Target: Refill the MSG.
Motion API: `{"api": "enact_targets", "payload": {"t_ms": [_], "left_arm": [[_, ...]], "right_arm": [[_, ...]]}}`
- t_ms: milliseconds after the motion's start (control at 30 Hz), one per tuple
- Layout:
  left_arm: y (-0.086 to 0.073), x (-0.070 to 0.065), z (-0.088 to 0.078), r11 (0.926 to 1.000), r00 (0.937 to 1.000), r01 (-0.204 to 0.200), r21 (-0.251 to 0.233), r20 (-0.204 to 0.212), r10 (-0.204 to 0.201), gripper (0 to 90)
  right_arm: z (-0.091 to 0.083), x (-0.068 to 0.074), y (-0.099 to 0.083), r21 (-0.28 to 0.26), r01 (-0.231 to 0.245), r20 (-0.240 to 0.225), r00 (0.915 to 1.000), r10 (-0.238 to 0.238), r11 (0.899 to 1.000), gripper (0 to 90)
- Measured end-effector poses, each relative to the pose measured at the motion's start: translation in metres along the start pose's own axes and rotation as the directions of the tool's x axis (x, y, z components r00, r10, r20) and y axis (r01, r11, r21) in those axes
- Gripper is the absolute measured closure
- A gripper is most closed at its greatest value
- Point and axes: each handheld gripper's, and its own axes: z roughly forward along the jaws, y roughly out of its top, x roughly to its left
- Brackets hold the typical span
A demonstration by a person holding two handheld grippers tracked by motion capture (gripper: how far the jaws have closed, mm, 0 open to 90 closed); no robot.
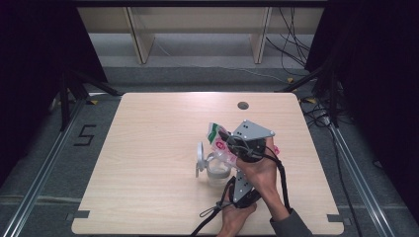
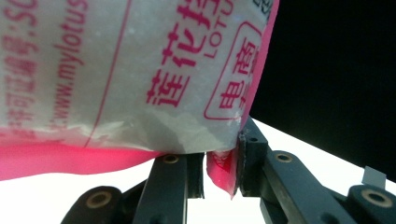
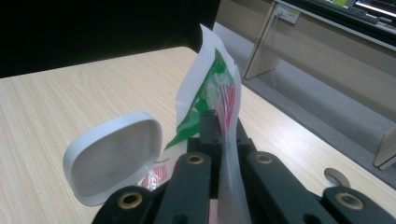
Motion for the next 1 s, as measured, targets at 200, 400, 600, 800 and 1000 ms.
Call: {"api": "enact_targets", "payload": {"t_ms": [200,400,600,800,1000], "left_arm": [[-0.0003,-0.0003,0.0003,1.0,1.0,0.002,-0.002,0.001,-0.002,75.8],[-0.0005,-0.0013,0.0009,1.0,1.0,0.006,-0.008,-0.002,-0.006,75.9],[-0.0005,-0.0011,0.0004,1.0,1.0,0.005,-0.005,-0.002,-0.005,75.9],[-0.0005,-0.0011,0.0001,1.0,1.0,0.008,0.0,-0.004,-0.008,75.9],[-0.0004,-0.0054,0.004,0.9957,0.9974,0.071,-0.059,0.011,-0.071,75.9]], "right_arm": [[0.0014,-0.0018,-0.0002,-0.01,0.033,-0.006,0.9994,-0.033,0.999,90.0],[0.0013,0.0005,0.0,0.007,0.014,-0.024,0.9996,-0.014,1.0,90.0],[0.0027,0.0019,0.0,-0.001,0.037,-0.001,0.9993,-0.037,0.999,90.0],[0.0028,0.0036,-0.0007,0.007,0.007,-0.013,0.9999,-0.006,1.0,90.0],[0.003,0.0014,0.0001,-0.002,0.037,-0.01,0.9993,-0.037,0.999,90.0]]}}
